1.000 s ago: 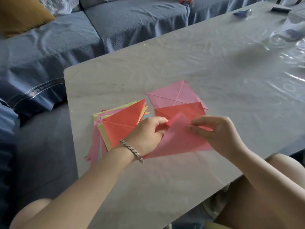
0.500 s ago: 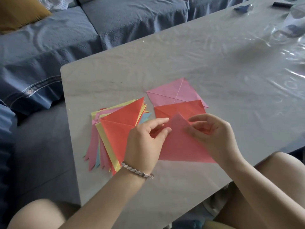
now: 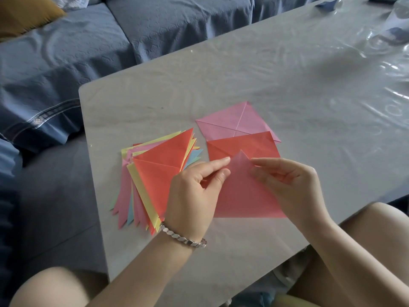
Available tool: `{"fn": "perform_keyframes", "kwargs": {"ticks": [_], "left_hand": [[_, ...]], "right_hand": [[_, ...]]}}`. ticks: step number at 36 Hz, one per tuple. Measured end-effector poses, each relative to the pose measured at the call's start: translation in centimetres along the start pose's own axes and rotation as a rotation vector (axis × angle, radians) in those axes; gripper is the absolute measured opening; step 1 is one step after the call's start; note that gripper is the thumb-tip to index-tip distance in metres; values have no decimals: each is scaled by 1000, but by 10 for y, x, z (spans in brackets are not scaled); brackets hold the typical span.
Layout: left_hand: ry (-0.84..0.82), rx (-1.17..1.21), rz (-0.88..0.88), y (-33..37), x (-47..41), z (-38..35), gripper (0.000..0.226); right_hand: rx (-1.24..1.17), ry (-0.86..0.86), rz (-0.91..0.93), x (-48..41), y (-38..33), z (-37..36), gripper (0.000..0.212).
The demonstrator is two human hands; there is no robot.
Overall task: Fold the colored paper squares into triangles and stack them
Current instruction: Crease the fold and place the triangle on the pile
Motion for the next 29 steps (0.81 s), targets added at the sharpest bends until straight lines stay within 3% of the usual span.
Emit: {"fn": "perform_keyframes", "kwargs": {"ticks": [29], "left_hand": [[-18, 7, 95, -4, 6, 0, 16]], "right_hand": [[70, -75, -12, -1, 0, 2, 22]]}}
Point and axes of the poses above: each hand's wrist, its own x-axis away from the middle knuckle, its own z-axis out of the back of the hand, y = z × x, the point moved 9 cm from there along -x, towards the middle knuckle, and after that the axes turned 4 degrees about -y, right-handed, at the moved point
